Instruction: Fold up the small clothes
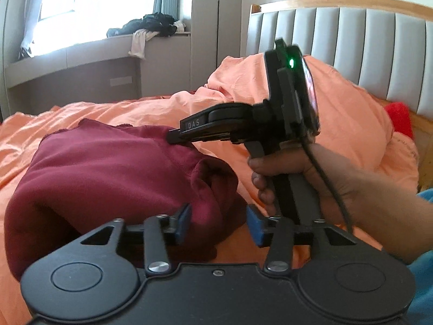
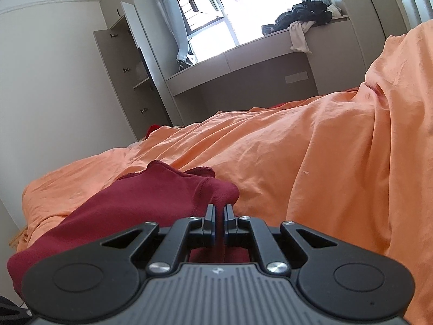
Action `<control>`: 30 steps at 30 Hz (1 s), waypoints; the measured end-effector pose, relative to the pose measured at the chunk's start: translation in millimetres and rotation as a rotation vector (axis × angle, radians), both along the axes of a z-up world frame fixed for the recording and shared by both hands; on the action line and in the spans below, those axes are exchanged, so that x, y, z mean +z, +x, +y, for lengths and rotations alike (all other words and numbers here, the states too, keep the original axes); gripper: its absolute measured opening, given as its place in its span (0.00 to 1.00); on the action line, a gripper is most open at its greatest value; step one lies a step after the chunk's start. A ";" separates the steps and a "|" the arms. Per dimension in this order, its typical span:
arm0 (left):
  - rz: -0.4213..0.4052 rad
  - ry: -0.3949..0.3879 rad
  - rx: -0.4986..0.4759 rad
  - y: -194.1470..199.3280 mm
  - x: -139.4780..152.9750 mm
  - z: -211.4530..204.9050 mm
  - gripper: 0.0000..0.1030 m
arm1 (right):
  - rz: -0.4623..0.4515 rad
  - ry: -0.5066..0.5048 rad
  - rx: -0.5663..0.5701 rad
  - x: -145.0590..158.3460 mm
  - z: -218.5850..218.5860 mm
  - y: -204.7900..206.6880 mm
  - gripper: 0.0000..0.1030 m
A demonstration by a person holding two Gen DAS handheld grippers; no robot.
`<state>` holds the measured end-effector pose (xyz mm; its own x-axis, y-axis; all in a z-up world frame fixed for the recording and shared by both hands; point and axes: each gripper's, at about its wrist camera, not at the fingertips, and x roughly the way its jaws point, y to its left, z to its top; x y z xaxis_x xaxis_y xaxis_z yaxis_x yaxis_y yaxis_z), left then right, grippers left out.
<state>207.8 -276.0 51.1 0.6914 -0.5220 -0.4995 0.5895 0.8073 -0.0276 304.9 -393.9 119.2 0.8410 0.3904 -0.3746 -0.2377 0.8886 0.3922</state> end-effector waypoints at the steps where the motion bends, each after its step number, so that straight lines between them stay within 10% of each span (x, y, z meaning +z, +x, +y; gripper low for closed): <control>1: 0.014 -0.018 -0.003 -0.8 3.4 3.4 0.56 | 0.001 0.000 0.000 0.0 -0.4 0.0 0.07; 6: 0.081 -0.136 0.021 -2.1 25.3 27.1 0.84 | 0.008 0.005 -0.046 -0.9 -5.2 -2.1 0.31; 9: 0.059 -0.170 0.066 -2.6 38.4 41.8 0.92 | 0.013 0.025 -0.065 -1.6 -9.5 -4.7 0.63; 15: -0.072 -0.141 0.229 1.0 58.5 74.5 0.99 | 0.004 0.024 -0.072 1.6 -9.8 -17.1 0.92; 30: 0.065 -0.174 0.422 40.3 31.6 151.2 0.99 | -0.025 -0.007 -0.020 -6.2 8.4 -39.9 0.93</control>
<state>248.1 -124.8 82.8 0.8317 -0.2815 -0.4786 0.2028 0.9564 -0.2101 265.0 -385.4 113.1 0.8577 0.3712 -0.3557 -0.2300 0.8958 0.3803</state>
